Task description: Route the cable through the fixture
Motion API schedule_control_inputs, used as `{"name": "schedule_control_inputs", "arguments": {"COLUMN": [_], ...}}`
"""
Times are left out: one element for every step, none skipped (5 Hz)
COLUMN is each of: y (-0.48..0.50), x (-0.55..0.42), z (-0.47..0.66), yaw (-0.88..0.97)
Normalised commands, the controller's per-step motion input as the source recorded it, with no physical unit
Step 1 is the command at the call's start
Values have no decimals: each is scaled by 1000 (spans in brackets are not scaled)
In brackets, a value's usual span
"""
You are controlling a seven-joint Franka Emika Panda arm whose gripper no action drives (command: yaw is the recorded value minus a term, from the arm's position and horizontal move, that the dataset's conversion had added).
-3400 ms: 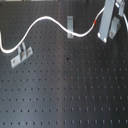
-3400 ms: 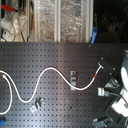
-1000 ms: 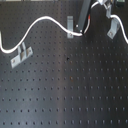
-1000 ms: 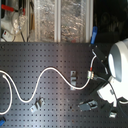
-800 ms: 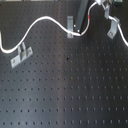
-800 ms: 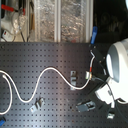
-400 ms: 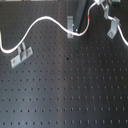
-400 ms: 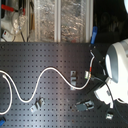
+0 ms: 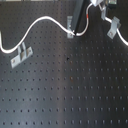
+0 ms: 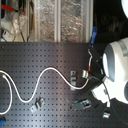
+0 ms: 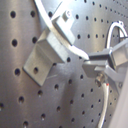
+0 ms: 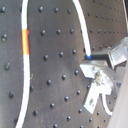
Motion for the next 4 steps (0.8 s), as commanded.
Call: {"name": "schedule_control_inputs", "arguments": {"y": [213, 184, 58, -9], "x": [-367, -383, -312, 7], "z": [-167, -174, 4, 0], "yaw": [0, 0, 0, 0]}}
